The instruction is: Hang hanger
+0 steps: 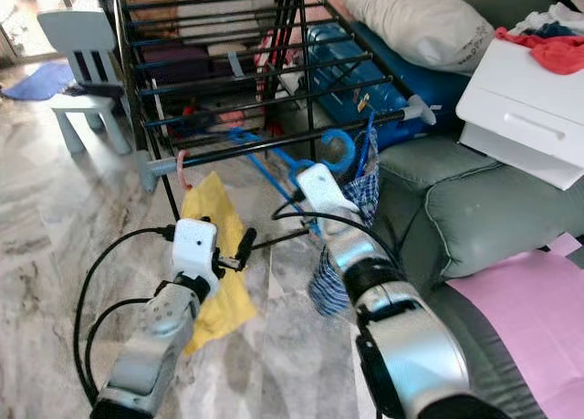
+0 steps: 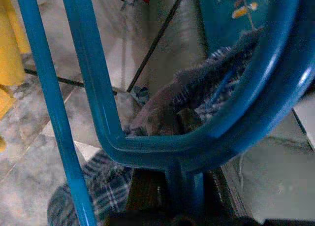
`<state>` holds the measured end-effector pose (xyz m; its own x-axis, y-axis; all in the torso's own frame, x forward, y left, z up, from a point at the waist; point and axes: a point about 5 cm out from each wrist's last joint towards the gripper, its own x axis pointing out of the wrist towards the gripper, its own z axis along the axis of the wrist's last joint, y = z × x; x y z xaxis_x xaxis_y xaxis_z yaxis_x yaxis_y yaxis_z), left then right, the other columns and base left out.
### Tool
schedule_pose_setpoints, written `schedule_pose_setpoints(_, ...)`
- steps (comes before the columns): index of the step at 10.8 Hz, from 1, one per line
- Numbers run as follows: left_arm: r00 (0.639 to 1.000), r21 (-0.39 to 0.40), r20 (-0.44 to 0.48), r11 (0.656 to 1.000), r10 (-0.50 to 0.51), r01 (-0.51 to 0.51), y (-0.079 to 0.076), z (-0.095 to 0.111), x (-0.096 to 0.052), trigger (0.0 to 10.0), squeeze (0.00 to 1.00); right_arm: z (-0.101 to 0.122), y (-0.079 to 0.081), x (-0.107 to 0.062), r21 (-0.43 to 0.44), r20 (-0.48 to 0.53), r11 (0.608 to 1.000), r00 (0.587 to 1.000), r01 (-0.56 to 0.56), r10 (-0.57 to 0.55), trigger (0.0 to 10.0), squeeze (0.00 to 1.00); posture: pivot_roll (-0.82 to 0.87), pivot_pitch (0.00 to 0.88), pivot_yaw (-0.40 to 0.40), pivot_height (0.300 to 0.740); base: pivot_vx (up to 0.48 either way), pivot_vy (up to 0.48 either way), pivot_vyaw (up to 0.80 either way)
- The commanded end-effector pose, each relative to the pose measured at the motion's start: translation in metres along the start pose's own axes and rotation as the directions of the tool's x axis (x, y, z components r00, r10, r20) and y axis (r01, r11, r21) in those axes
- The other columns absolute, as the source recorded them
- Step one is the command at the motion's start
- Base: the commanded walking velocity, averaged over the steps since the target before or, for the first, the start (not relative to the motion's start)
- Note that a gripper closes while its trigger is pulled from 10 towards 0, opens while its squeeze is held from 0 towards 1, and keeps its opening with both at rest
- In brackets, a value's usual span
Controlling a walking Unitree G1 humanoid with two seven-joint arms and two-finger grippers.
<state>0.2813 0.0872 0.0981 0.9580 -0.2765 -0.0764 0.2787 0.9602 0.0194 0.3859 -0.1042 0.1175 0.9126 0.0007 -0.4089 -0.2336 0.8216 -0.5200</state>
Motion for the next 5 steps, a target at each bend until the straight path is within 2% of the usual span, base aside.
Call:
schedule_pose_setpoints(1,1.000,-0.002,-0.009,1.000,-0.005,0.005,-0.001,0.000,-0.003,10.0,0.00,0.007,0.002,0.000,-0.040,0.025,0.999,1.000,-0.009,0.010,10.0,0.00,0.01,0.084,-0.053,0.740,0.000,0.000,0.00)
schedule_pose_setpoints(2,1.000,-0.006,-0.011,1.000,-0.011,0.011,-0.001,0.000,-0.005,10.0,0.00,0.009,0.005,0.001,-0.083,0.039,0.996,0.999,-0.008,0.012,10.0,0.00,0.02,0.092,-0.056,0.740,0.000,0.000,0.00)
schedule_pose_setpoints(3,0.999,-0.027,-0.014,0.999,-0.046,0.046,-0.005,0.001,-0.009,10.0,0.00,0.011,0.000,0.001,-0.105,0.042,0.994,0.999,0.034,-0.030,10.0,0.00,0.03,0.104,-0.060,0.740,0.000,0.000,0.00)
schedule_pose_setpoints(5,0.988,-0.066,-0.001,0.986,-0.152,0.152,-0.015,0.007,-0.020,10.0,0.00,0.016,-0.013,0.002,-0.060,0.042,0.992,0.993,0.112,-0.109,10.0,0.00,0.07,0.126,-0.066,0.740,0.000,0.000,0.00)
